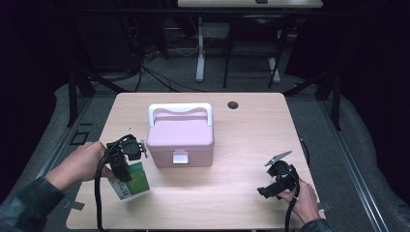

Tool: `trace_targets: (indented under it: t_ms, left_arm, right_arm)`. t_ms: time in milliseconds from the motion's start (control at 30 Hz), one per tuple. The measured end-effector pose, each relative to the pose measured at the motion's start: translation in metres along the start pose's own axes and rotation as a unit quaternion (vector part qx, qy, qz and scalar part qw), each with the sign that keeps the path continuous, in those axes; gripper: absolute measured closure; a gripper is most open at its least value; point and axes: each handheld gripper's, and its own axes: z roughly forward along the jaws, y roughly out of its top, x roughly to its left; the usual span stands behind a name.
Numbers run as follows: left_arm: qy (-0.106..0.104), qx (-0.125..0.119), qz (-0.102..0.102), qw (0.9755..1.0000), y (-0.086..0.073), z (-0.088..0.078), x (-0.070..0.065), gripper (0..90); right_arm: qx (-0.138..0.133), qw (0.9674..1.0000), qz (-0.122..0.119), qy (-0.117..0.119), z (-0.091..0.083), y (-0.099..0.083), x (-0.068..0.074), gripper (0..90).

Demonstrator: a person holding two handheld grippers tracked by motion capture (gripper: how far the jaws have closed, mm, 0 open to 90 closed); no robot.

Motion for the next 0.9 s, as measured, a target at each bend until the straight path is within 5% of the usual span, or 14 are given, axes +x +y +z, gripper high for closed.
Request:
trace_targets:
  t_ms: [433, 900]
  left_arm:
    - [-0.003, 0.001, -0.073, 0.9974, -0.021, -0.002, 0.037, 63.1]
    - [-0.002, -0.011, -0.159, 0.9873, -0.033, -0.005, 0.081, 63.2]
  right_arm:
    - [-0.003, 1.0, 0.002, 0.001, 0.0, 0.0, 0.001, 1.2]
    - [0.0, 1.0, -0.002, 0.001, 0.001, 0.0, 0.0, 1.3]
